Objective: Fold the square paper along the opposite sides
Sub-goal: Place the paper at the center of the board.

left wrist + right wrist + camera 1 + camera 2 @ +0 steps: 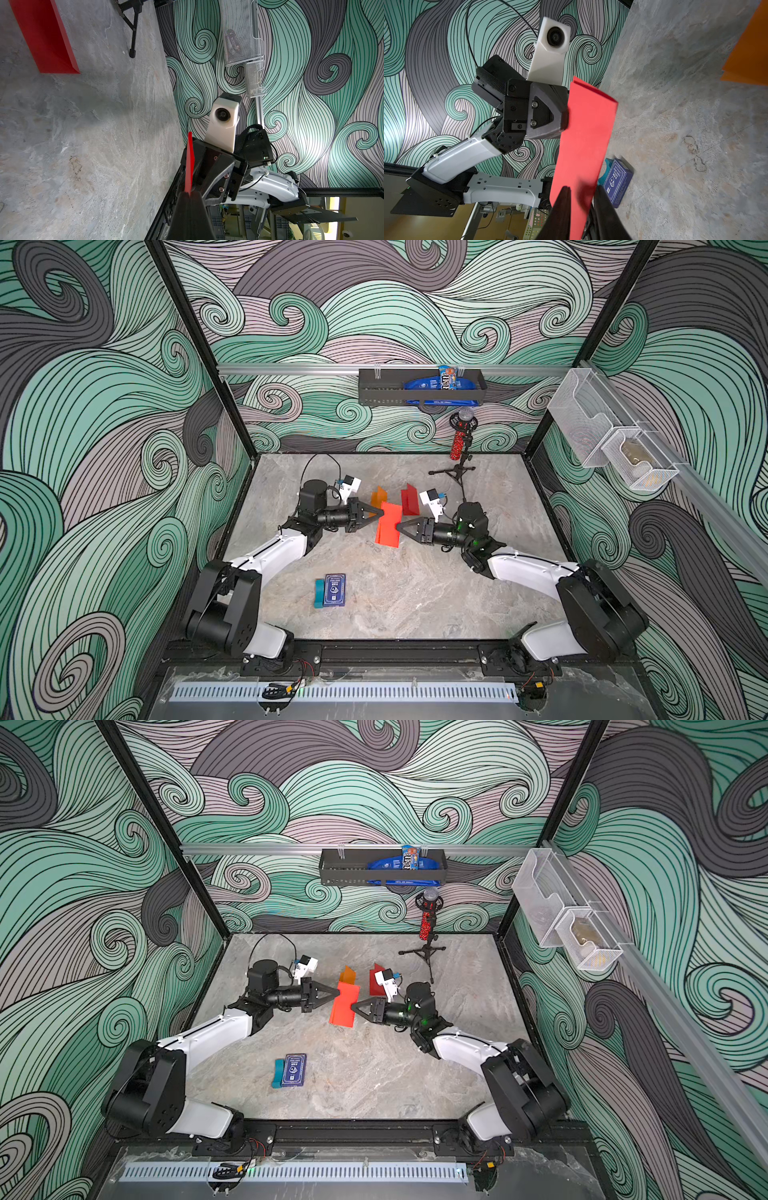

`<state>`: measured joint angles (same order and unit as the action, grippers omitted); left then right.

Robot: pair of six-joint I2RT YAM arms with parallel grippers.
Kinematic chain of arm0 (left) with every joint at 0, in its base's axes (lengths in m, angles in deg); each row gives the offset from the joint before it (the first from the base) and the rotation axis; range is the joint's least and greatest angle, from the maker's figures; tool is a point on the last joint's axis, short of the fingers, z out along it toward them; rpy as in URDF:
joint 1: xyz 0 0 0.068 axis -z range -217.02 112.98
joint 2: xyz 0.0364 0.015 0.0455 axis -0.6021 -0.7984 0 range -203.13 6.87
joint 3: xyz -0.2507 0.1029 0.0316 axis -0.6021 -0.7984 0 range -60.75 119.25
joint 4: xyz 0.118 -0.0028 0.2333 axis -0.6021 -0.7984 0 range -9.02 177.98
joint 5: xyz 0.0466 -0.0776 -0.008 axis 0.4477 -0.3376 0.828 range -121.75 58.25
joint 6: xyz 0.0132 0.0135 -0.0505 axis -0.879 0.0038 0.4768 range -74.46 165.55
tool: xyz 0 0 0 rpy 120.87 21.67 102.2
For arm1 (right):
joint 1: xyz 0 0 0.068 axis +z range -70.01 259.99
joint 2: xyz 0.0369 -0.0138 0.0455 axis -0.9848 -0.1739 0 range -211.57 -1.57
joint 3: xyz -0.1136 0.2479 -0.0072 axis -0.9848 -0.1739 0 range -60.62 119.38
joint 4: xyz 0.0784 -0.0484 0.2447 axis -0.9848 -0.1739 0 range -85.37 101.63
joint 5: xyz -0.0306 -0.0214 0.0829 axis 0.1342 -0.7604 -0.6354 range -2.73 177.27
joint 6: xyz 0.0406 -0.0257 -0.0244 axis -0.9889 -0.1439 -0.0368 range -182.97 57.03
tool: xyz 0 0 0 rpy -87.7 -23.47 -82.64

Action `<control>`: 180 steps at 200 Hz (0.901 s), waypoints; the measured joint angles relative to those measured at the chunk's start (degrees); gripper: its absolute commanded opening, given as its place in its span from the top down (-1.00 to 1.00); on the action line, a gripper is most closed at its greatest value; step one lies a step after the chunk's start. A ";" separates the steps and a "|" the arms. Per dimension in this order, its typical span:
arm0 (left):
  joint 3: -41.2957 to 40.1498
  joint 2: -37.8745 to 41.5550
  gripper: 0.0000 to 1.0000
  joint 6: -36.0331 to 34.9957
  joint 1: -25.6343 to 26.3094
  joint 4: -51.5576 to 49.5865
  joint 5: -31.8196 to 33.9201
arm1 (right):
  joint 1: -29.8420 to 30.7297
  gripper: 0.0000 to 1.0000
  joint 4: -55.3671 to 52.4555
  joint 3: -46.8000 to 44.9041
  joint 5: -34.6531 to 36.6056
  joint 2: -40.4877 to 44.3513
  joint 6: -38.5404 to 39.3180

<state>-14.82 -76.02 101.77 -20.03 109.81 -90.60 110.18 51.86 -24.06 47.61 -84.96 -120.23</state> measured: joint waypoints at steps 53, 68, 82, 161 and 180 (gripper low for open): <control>0.02 1.44 1.00 -1.05 -0.07 -1.20 0.31 | 0.00 0.99 0.33 0.76 0.00 0.00 0.70; 0.02 2.12 1.00 -2.08 -0.11 -2.14 0.55 | 0.00 1.00 0.15 1.07 -0.04 0.00 1.01; 0.39 2.25 0.69 -3.56 -0.11 -4.17 0.96 | -0.02 1.00 -0.94 1.60 -0.33 0.00 1.86; 8.35 4.98 -0.11 -18.99 -0.35 -28.68 9.07 | -12.46 1.00 -24.87 12.92 -0.33 -3.23 22.43; 5.64 8.90 -0.11 -21.03 -0.35 -30.91 12.96 | -14.93 1.00 -29.90 14.82 2.23 -6.21 26.32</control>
<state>-9.18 -67.12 80.75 -20.38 78.90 -77.64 95.25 21.96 -9.24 49.84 -91.17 -93.91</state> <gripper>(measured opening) 0.554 0.040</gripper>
